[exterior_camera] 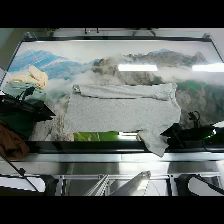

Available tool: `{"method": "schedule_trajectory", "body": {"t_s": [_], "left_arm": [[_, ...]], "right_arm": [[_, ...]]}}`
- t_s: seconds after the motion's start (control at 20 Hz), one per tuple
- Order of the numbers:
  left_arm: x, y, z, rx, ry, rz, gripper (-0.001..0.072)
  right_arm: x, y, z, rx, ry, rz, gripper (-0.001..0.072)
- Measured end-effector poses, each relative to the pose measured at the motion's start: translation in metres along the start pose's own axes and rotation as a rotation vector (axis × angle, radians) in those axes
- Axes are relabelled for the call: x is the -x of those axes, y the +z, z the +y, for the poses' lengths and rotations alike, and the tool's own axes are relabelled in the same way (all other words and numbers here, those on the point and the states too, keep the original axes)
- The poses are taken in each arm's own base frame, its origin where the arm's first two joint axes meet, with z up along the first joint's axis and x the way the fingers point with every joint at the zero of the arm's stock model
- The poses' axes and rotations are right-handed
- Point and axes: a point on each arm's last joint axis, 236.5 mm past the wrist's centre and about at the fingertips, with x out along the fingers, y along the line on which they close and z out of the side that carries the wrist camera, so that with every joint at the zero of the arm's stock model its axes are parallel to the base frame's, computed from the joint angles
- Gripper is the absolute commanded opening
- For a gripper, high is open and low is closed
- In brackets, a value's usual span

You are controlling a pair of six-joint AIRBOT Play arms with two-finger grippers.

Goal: Fold the shirts.

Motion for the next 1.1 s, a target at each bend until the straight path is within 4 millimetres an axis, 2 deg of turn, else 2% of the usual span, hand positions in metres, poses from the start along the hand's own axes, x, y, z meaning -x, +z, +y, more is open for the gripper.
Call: {"method": "schedule_trajectory", "body": {"t_s": [0.05, 0.1, 0.15, 0.4, 0.65, 0.95, 1.0, 1.05, 1.1], "left_arm": [[-0.003, 0.0, 0.003, 0.008, 0.003, -0.005, 0.0294], [-0.006, -0.001, 0.005, 0.015, 0.005, -0.007, 0.0294], [-0.01, -0.001, 0.008, 0.022, 0.008, -0.012, 0.0294], [-0.027, -0.002, 0.015, 0.019, 0.015, -0.029, 0.0294], [-0.053, 0.008, -0.008, -0.067, 0.005, -0.038, 0.0294], [-0.093, -0.008, -0.029, -0.087, -0.068, 0.095, 0.0293], [-0.096, -0.009, -0.032, -0.09, -0.084, 0.114, 0.0267], [-0.097, -0.009, -0.033, -0.095, -0.093, 0.129, 0.0101], [-0.097, -0.008, -0.034, -0.101, -0.097, 0.143, 0.0013]], "right_arm": [[-0.002, 0.0, -0.001, 0.004, -0.008, -0.003, 0.0229], [-0.004, 0.001, -0.003, 0.014, -0.017, -0.009, 0.0047], [-0.006, 0.004, -0.005, 0.016, -0.025, -0.025, 0.0017], [-0.007, 0.011, -0.001, 0.037, -0.017, -0.059, 0.0017], [-0.007, 0.013, 0.001, 0.058, -0.011, -0.066, 0.0017], [-0.008, 0.013, 0.008, 0.074, 0.018, -0.068, 0.0017], [-0.008, 0.013, 0.009, 0.076, 0.024, -0.066, 0.0017], [-0.008, 0.012, 0.01, 0.079, 0.029, -0.064, 0.0017], [-0.008, 0.01, 0.012, 0.086, 0.034, -0.057, 0.0017]]}}
